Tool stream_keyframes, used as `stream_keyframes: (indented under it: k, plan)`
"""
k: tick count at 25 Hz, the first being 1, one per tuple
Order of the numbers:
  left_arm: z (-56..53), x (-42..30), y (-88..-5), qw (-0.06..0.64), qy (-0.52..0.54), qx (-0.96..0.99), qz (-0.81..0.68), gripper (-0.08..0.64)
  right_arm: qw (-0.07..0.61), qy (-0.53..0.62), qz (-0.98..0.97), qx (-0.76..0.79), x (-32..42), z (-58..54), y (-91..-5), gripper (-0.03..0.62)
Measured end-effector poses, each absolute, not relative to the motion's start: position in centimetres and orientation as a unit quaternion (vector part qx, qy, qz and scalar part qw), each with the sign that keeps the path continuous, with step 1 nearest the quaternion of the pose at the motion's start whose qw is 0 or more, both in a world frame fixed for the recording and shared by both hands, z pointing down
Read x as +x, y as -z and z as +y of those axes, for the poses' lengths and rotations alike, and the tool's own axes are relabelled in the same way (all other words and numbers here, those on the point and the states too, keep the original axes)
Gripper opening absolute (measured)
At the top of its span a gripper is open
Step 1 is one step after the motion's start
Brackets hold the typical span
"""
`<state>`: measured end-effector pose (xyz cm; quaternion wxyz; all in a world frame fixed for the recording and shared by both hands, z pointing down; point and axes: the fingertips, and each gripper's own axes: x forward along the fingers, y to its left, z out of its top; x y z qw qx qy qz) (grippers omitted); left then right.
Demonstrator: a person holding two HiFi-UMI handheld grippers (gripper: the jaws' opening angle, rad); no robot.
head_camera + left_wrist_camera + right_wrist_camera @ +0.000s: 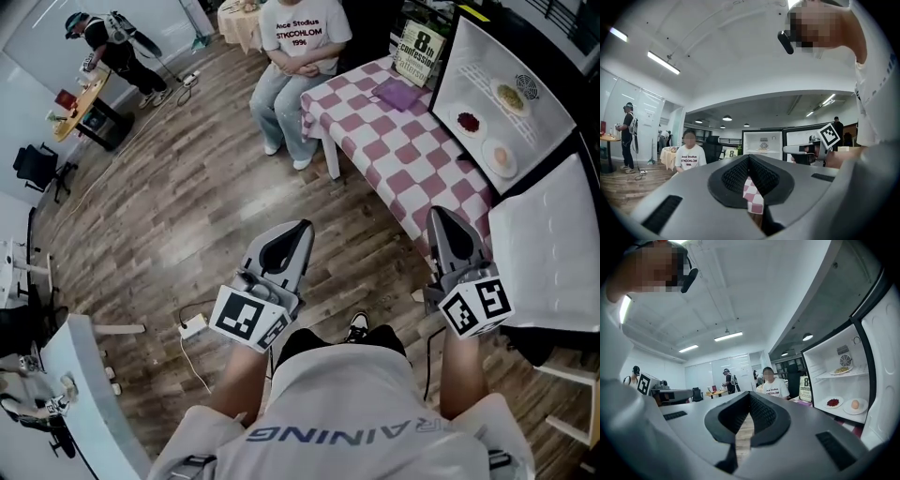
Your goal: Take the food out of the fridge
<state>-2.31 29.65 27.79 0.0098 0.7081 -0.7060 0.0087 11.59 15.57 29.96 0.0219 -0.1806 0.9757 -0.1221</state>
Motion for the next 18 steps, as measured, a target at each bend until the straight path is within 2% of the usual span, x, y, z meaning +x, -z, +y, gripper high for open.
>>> stream_keyframes:
  k: [18]
  plan:
    - [11.7,-5.6,-28.6,0.002,-0.01,0.79,-0.613,0.008,0.024,0.112,0.951,-0.286,10.5,2.3,-31.3,0.018]
